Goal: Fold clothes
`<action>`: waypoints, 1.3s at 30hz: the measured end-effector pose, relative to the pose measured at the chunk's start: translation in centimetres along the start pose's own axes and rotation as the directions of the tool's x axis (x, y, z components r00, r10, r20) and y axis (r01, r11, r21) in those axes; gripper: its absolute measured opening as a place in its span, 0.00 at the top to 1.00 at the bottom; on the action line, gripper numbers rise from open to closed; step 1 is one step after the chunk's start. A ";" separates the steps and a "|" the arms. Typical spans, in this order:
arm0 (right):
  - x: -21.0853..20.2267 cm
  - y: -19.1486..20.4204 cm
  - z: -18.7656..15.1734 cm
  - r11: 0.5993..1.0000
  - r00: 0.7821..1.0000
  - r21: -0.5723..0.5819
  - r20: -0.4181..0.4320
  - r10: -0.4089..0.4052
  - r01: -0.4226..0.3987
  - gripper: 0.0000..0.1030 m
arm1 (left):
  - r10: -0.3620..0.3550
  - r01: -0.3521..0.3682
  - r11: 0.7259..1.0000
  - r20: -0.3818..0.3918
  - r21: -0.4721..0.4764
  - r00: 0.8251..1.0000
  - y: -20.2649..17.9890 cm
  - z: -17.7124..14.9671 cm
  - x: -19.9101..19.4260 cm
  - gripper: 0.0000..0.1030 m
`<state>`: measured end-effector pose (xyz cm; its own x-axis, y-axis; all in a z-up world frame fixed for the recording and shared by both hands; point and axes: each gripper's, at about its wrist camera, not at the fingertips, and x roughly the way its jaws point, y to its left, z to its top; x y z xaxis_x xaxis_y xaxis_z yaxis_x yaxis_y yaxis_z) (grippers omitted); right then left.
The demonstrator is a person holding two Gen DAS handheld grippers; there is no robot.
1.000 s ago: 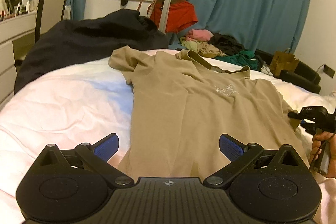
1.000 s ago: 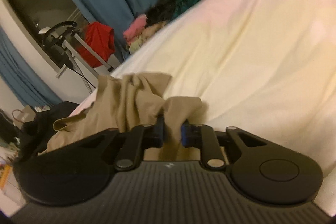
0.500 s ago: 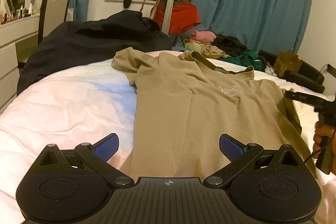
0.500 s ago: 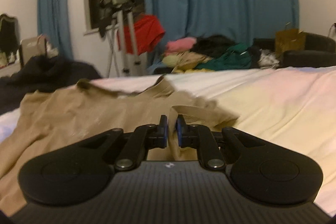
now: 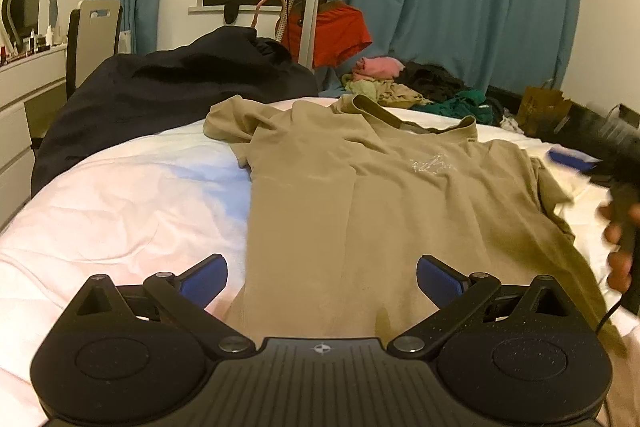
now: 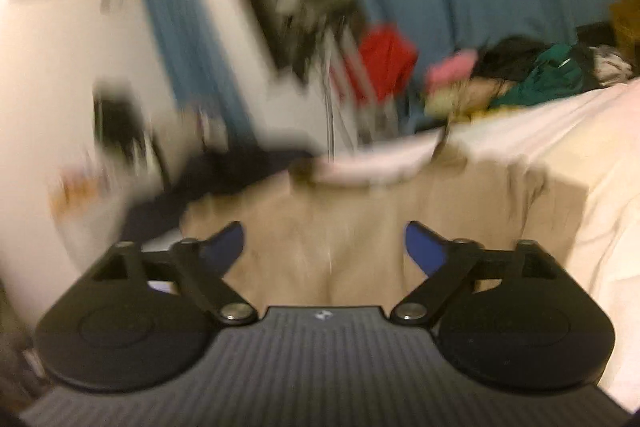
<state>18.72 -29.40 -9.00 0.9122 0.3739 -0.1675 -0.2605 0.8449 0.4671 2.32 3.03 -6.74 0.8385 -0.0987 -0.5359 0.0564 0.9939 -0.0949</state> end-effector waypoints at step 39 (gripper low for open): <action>0.6 -13.9 -6.5 0.628 0.984 0.764 -0.049 -0.170 0.146 0.86 | -0.049 0.048 0.999 -0.042 -0.010 0.998 -0.1 -0.4 1.2 0.01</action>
<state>20.84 -38.40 -21.20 0.9267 0.2432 -0.2865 0.2113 0.2935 0.9323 3.12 2.76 -7.67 0.8110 -0.1490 -0.5658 0.0916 0.9874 -0.1287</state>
